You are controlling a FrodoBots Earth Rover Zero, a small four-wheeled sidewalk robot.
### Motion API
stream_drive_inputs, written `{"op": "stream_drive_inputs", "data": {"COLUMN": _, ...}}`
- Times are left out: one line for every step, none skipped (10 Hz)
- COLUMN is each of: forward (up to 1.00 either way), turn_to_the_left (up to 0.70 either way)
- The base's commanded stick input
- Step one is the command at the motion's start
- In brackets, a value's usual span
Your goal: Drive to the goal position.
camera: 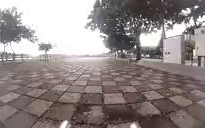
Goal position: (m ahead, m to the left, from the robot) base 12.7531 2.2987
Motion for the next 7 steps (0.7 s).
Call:
{"op": "stream_drive_inputs", "data": {"forward": 0.70, "turn_to_the_left": 0.00}}
{"op": "stream_drive_inputs", "data": {"forward": 0.70, "turn_to_the_left": 0.00}}
{"op": "stream_drive_inputs", "data": {"forward": 0.70, "turn_to_the_left": 0.00}}
{"op": "stream_drive_inputs", "data": {"forward": 0.70, "turn_to_the_left": 0.00}}
{"op": "stream_drive_inputs", "data": {"forward": 0.70, "turn_to_the_left": 0.00}}
{"op": "stream_drive_inputs", "data": {"forward": 0.70, "turn_to_the_left": 0.00}}
{"op": "stream_drive_inputs", "data": {"forward": 0.70, "turn_to_the_left": 0.00}}
